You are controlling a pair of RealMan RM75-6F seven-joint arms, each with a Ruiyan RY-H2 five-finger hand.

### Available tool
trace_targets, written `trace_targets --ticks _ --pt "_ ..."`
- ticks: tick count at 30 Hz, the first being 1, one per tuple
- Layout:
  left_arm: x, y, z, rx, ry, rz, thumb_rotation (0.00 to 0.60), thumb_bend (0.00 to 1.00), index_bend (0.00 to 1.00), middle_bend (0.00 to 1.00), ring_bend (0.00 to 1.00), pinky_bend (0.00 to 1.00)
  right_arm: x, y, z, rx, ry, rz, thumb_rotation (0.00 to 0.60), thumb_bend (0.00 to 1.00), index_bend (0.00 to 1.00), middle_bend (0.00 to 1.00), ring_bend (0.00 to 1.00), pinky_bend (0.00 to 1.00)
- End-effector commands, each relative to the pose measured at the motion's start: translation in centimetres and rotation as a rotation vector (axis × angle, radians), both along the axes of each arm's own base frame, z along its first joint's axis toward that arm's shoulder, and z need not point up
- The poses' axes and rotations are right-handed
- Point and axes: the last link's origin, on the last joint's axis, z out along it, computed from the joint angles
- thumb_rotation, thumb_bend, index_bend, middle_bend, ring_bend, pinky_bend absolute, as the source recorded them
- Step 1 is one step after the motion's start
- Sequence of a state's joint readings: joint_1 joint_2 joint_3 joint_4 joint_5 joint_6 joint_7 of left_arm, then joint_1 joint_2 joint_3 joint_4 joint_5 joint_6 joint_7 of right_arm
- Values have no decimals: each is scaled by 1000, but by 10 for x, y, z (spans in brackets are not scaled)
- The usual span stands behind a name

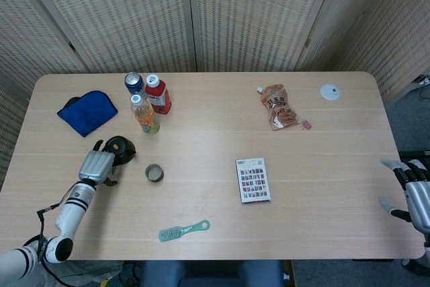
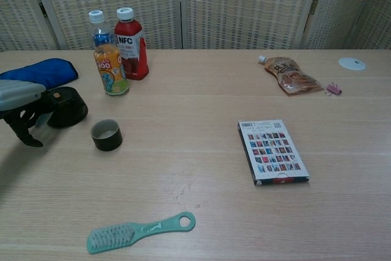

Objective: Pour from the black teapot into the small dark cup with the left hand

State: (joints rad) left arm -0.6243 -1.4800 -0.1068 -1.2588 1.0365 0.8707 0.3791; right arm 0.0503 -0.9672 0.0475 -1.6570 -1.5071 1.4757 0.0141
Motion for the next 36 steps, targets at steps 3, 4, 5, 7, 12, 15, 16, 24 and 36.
trace_targets --ticks 3,4,5,7,12,15,16,24,36 --pt "-2 3 2 10 -38 23 522 96 793 811 715 2 0 0 1 -4 0 2 600 162 202 252 199 319" --pt "-3 4 2 13 -46 26 485 95 804 824 728 2 0 0 1 -5 0 2 600 162 202 252 199 319" --pt "-3 4 3 17 -59 32 444 95 818 840 742 2 0 0 1 -6 0 1 600 162 202 252 199 319" --pt "-4 5 3 25 -84 45 382 93 844 869 766 2 0 0 1 -7 0 1 600 162 202 252 200 319" --pt "-5 8 5 49 -144 70 351 83 901 931 821 2 1 0 1 -9 0 3 600 162 202 252 200 319" --pt "-5 10 7 65 -178 83 322 74 923 954 841 2 1 1 2 -10 0 3 600 162 202 252 200 319" --pt "-6 10 7 71 -191 88 308 72 929 961 847 2 1 1 2 -11 0 4 600 162 202 252 200 319" --pt "-5 13 11 115 -275 116 237 60 993 1000 911 3 2 0 2 -13 0 6 600 163 202 252 200 319" --pt "-8 15 19 140 -317 115 108 60 1000 1000 942 3 3 0 2 -16 -2 6 600 163 202 252 199 319"
